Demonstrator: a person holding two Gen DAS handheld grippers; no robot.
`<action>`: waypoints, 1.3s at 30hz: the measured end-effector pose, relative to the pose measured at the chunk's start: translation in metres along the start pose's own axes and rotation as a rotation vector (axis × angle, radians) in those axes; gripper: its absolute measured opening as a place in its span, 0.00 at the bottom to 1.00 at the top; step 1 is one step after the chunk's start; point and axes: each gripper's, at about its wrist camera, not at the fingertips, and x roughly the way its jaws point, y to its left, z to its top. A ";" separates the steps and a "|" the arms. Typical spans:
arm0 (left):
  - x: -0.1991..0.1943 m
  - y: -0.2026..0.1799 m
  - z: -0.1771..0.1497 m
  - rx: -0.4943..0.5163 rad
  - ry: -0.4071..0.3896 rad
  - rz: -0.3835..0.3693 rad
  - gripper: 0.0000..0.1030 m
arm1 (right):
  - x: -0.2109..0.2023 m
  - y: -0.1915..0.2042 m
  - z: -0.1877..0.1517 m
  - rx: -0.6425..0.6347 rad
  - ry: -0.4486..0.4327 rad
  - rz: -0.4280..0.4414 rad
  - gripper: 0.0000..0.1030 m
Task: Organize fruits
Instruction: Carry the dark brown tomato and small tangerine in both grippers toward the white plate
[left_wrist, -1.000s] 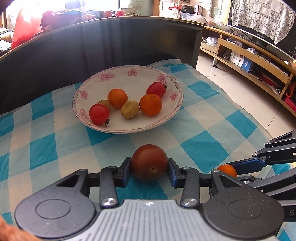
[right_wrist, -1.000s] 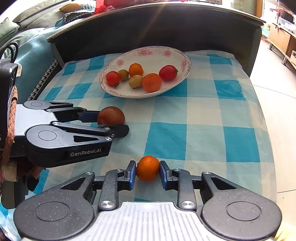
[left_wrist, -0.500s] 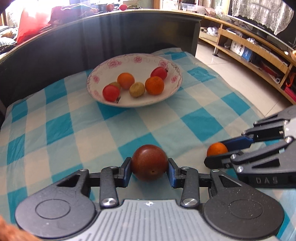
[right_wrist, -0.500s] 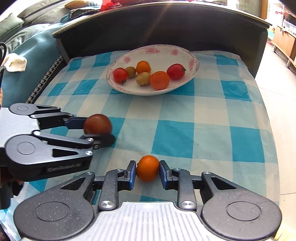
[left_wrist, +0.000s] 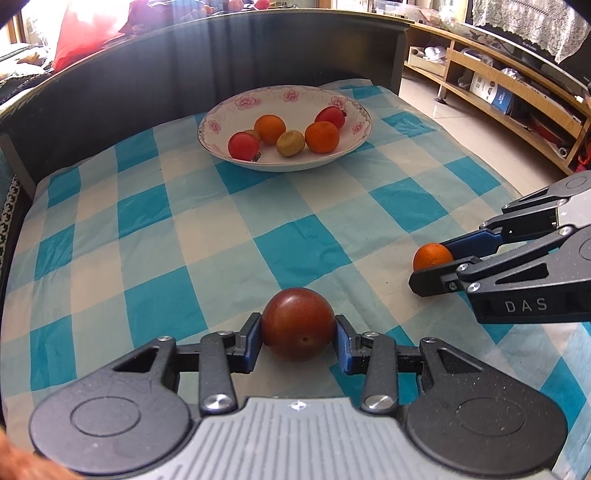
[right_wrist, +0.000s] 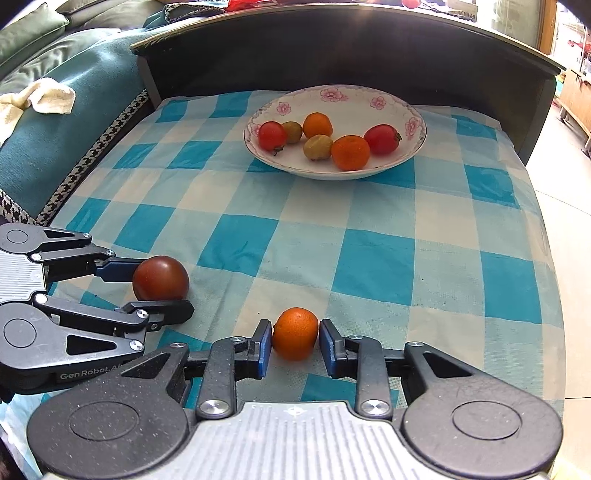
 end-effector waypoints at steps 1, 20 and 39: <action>0.000 0.001 0.000 -0.005 -0.003 -0.002 0.47 | 0.000 0.000 0.000 -0.003 -0.001 0.002 0.24; 0.005 -0.003 0.005 0.001 -0.019 0.020 0.47 | -0.001 0.000 0.001 -0.007 -0.003 -0.002 0.20; 0.000 -0.012 0.022 0.009 -0.044 0.037 0.47 | -0.010 0.008 0.014 0.001 -0.046 0.011 0.20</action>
